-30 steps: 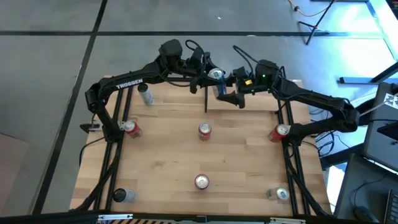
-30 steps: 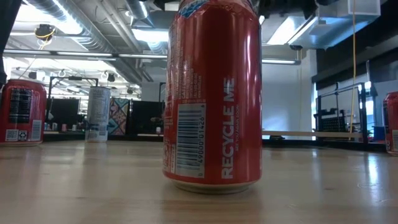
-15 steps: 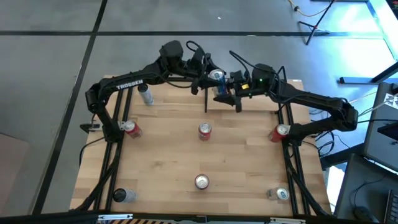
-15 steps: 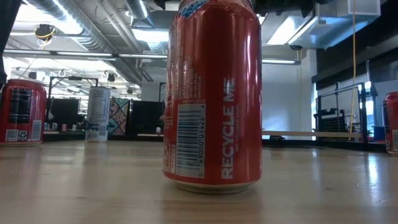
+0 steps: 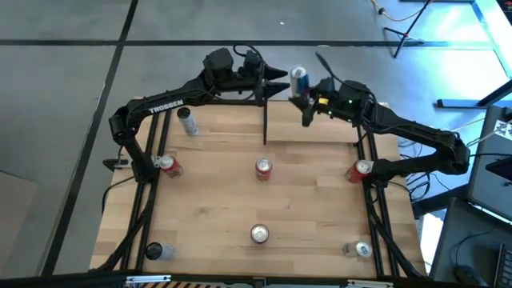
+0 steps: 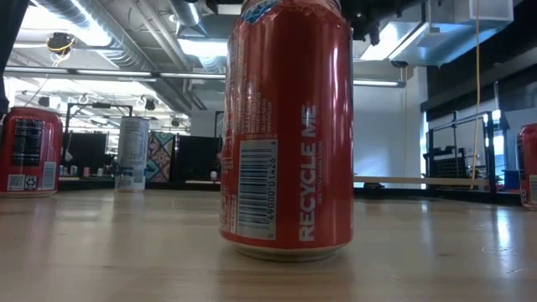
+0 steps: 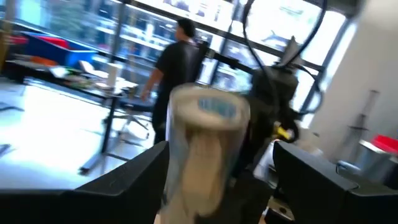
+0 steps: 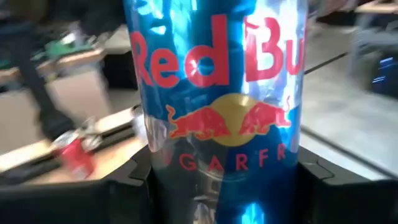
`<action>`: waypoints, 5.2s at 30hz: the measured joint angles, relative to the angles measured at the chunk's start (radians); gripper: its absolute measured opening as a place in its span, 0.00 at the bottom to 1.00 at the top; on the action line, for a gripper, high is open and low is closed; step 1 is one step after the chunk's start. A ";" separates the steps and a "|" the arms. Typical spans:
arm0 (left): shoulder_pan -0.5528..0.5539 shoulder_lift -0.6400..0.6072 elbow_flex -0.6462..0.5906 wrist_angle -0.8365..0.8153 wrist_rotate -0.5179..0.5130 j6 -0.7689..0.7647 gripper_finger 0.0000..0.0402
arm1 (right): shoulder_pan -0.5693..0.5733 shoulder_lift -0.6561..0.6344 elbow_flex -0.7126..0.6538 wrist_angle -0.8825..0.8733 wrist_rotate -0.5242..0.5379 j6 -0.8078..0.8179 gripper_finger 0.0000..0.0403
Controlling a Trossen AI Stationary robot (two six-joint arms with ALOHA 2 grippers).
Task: Place canned beverage on shelf
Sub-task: Put the top blue soda can on the shelf
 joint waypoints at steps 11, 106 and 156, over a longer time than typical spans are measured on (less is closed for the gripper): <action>-0.059 0.005 0.000 -0.003 -0.207 0.076 0.69 | 0.000 0.080 0.002 0.132 -0.042 0.004 0.50; 0.103 0.012 0.000 -0.214 0.359 0.086 0.69 | -0.085 0.070 -0.002 0.113 -0.422 -0.119 0.48; 0.072 -0.110 -0.002 -0.769 0.222 0.312 0.67 | -0.294 0.513 -0.308 0.760 -0.601 -0.128 0.48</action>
